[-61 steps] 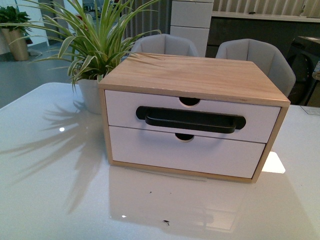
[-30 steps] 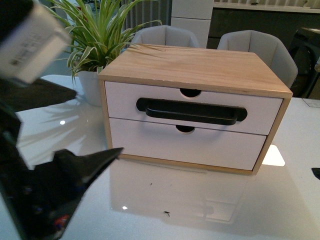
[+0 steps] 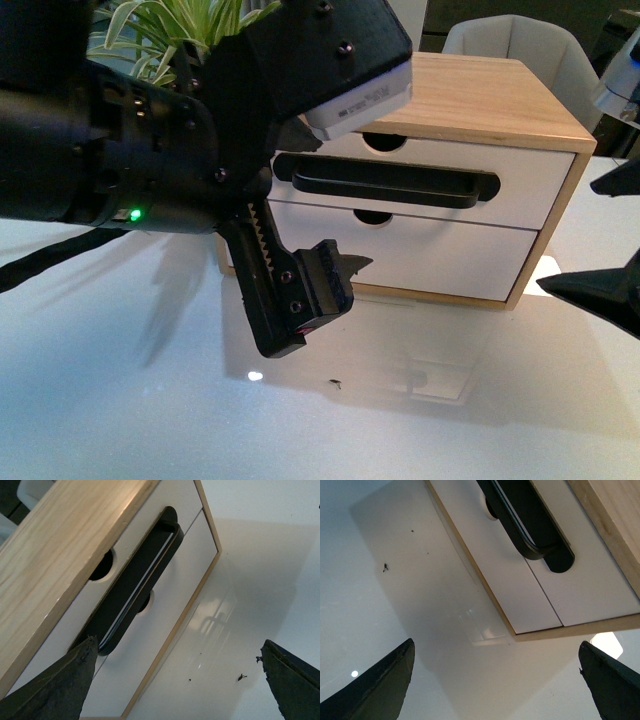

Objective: Pull drawer

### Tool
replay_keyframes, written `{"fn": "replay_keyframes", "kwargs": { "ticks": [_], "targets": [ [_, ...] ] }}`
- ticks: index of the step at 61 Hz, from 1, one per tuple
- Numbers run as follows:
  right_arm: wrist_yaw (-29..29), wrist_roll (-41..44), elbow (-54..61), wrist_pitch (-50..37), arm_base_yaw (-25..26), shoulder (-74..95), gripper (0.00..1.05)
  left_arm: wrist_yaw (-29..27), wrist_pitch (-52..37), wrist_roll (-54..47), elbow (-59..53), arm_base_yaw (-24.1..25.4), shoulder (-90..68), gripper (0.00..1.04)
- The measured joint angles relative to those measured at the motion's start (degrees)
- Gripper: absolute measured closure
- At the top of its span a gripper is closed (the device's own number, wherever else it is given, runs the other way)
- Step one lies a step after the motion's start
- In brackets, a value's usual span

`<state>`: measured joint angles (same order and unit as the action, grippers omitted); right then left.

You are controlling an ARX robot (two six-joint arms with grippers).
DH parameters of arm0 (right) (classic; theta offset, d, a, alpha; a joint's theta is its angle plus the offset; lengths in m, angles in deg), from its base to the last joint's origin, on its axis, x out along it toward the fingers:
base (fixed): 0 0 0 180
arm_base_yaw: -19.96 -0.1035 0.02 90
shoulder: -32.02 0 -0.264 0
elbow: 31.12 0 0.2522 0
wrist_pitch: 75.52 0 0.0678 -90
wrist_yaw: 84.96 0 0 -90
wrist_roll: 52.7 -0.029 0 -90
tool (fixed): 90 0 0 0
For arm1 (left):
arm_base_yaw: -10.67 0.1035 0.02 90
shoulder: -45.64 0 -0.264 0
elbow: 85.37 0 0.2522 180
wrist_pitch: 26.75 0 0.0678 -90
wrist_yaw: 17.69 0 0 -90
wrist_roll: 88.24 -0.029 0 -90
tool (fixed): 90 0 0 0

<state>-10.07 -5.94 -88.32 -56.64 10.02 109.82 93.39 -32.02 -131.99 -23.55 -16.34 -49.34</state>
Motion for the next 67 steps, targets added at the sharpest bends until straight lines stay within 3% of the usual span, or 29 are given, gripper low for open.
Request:
{"fn": "replay_keyframes", "kwargs": {
  "ticks": [32,67],
  "targets": [
    [-4.9,5.99,-12.41,4.81,-2.01,12.55,0.09,1.86,14.82,-10.86,16.83,1.97,-11.65,0.07],
    [-6.62,6.56,-19.23,5.09,-3.08,20.57,0.09,1.92,17.31,-13.29,24.02,3.72,-18.88,0.07]
  ]
}}
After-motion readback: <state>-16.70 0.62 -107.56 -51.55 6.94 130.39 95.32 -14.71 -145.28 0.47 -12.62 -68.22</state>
